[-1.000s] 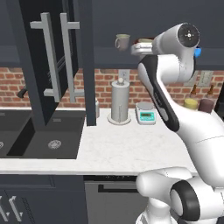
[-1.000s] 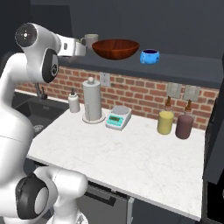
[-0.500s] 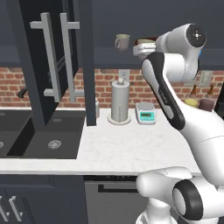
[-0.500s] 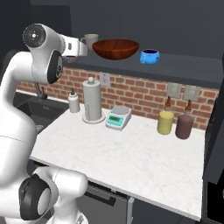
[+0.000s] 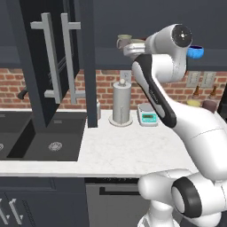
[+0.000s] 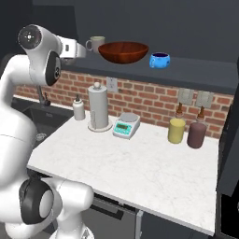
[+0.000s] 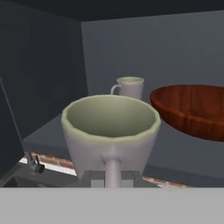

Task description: Gather all objects into one cabinet and sort the glasses and bowls to opposite sides.

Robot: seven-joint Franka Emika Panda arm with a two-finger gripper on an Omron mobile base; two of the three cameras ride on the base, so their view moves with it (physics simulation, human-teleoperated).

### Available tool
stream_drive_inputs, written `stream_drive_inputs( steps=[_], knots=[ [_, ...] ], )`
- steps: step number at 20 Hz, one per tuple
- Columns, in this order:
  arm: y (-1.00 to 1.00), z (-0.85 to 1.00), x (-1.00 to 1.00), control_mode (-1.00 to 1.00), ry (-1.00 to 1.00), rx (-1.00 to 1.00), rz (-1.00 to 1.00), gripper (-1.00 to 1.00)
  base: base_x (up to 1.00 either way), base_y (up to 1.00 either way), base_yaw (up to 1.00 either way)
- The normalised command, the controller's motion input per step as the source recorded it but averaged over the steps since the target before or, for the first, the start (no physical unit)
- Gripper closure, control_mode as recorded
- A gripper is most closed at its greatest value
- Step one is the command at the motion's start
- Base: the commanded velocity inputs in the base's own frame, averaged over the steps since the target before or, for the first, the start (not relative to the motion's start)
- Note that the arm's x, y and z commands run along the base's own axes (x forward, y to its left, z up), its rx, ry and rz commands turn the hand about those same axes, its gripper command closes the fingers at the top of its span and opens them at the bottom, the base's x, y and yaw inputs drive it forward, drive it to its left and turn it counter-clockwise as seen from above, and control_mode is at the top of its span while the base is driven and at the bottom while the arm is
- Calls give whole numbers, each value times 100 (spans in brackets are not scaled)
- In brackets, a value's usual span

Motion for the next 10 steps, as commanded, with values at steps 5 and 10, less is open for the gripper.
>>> stream_drive_inputs(
  steps=[5,10],
  knots=[
    [5,-1,39,-100,0,0,0,100,0,0,0],
    [0,-7,50,-100,-2,0,0,100,0,0,0]
  ],
)
